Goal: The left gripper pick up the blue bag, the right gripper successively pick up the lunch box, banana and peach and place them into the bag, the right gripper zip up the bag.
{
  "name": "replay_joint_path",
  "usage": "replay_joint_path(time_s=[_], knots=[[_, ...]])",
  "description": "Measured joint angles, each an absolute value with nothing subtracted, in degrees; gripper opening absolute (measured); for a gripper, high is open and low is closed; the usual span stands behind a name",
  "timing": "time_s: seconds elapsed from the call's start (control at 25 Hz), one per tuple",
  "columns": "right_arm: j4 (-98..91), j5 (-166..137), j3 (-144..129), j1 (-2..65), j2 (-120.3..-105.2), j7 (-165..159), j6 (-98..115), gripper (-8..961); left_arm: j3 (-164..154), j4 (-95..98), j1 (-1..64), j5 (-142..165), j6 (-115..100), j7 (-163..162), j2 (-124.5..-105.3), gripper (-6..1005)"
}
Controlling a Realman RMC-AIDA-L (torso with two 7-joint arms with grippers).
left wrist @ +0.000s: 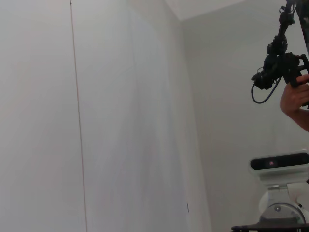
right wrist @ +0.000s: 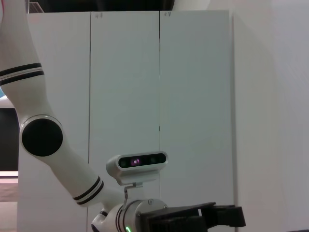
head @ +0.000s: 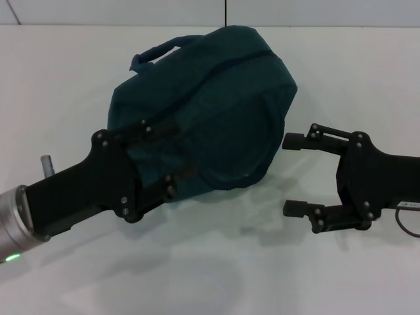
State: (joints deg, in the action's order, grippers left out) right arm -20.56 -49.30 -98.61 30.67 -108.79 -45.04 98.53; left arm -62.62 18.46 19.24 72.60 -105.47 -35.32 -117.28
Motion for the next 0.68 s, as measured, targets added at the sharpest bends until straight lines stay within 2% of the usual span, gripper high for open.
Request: replay_joint_path(time_s=[0.68], knots=[[-20.75, -49.31, -98.52, 30.67, -109.00, -44.91, 99.27, 871, -62.67, 18.62, 18.94, 72.60, -106.11, -35.21, -117.02, 529]])
